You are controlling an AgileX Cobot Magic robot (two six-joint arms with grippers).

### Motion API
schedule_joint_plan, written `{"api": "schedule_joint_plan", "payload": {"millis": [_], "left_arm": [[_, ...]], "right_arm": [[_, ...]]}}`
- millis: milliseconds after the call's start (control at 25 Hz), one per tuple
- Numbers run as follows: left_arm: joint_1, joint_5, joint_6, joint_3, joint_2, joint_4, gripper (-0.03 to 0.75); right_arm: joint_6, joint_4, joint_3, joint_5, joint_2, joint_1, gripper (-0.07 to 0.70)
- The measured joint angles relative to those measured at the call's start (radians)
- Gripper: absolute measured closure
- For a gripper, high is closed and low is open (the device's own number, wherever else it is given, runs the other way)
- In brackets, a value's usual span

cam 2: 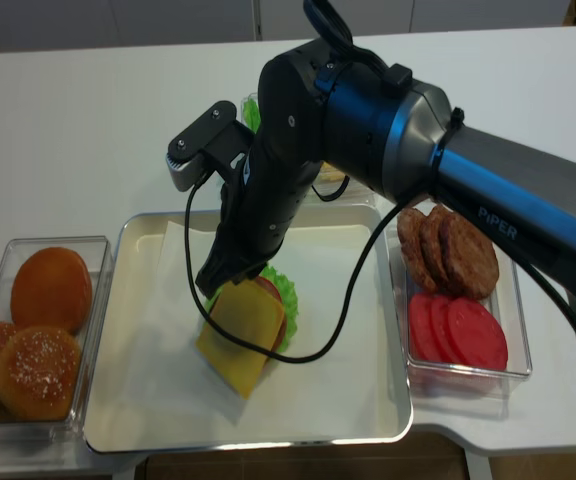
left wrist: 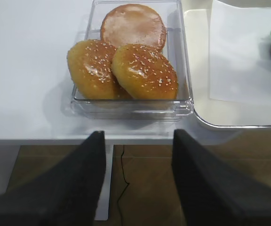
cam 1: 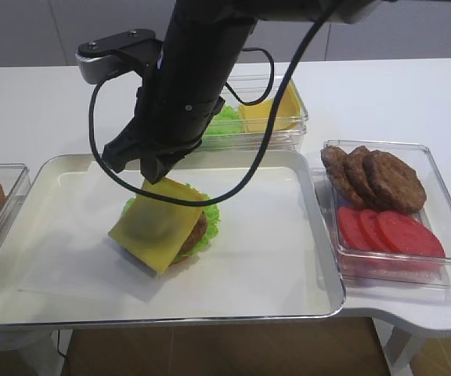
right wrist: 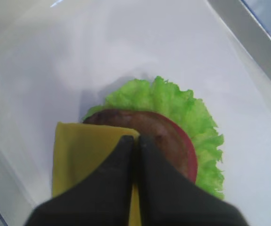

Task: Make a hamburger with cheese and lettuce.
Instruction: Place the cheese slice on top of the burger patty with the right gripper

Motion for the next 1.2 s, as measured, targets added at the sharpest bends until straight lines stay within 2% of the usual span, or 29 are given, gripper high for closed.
{"api": "schedule_joint_plan", "payload": {"millis": [200,680,1200], "left_arm": [[0.0,0.0,0.0,0.0,0.0,0.0,0.371],[0.0,0.0,0.0,0.0,0.0,0.0,0.371],[0.0,0.0,0.0,0.0,0.0,0.0,0.371]], "right_arm": [[0.0,-0.025,0.0,-0.033,0.002,0.0,0.622],[0.0,-0.036,0.0,-0.059,0.02,0.0,0.622],[0.0,-0.056,0.0,-0.063,0.02,0.0,0.622]]}}
